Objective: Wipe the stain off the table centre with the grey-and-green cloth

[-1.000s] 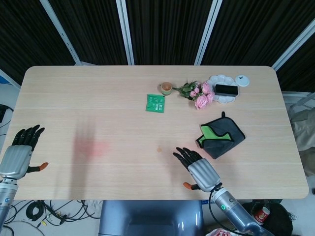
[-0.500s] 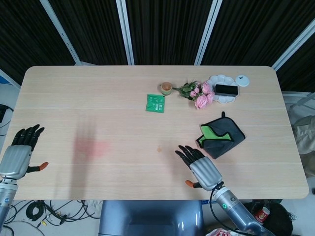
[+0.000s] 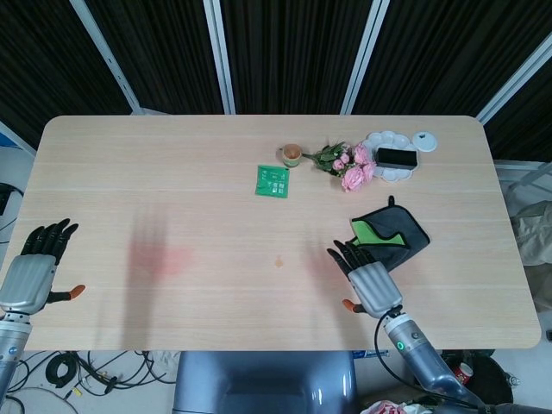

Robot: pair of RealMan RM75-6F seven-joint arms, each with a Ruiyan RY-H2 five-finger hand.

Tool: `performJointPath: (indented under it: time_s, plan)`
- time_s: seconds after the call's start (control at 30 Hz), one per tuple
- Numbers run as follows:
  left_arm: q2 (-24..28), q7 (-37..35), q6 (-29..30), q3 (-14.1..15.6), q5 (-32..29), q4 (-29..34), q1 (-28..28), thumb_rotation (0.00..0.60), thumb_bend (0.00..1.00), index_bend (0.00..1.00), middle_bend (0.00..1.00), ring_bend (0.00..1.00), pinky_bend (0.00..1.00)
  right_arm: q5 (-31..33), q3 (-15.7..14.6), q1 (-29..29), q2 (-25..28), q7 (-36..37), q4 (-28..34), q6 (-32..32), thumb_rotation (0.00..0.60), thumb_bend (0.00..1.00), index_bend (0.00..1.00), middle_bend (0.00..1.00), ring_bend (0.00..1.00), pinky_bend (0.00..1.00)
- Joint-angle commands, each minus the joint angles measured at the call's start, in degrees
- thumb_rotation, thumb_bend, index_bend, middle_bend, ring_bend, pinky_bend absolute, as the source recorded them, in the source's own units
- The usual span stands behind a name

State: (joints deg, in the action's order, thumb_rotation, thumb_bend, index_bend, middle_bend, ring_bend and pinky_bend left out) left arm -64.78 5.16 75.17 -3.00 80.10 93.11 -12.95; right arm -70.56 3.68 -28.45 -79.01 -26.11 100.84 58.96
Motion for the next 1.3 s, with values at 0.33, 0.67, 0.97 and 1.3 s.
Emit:
performJointPath:
  time_s: [0.33, 0.67, 0.97, 1.3]
  plan:
    - [0.10, -0.29, -0.60, -0.28, -0.74, 0.16, -0.19, 0.600, 0.00, 0.00, 0.00, 0.00, 0.00, 12.86, 2.74, -3.76, -3.87, -6.83, -10.69, -2.88, 0.600, 0.00, 0.00, 0.00, 0.00, 0.14]
    - [-0.16, -1.08, -0.54, -0.40, -0.48, -0.18, -0.28, 0.600, 0.01, 0.00, 0.00, 0.00, 0.00, 20.96, 3.66, -6.46, -7.95, -9.41, -18.38, -5.19, 0.600, 0.00, 0.00, 0.00, 0.00, 0.14]
    - [0.03, -1.59, -0.90, -0.42, -0.81, 0.09, -0.30, 0.600, 0.01, 0.00, 0.00, 0.00, 0.00, 27.57, 4.72, -9.07, -9.74, -10.73, -23.77, -7.76, 0.600, 0.00, 0.00, 0.00, 0.00, 0.14]
    - [0.29, -1.90, -1.64, -0.32, -1.26, 0.47, -0.42, 0.600, 0.00, 0.00, 0.00, 0.00, 0.00, 35.94, 6.64, -12.52, -9.54, -12.68, -28.39, -11.11, 0.600, 0.00, 0.00, 0.00, 0.00, 0.15]
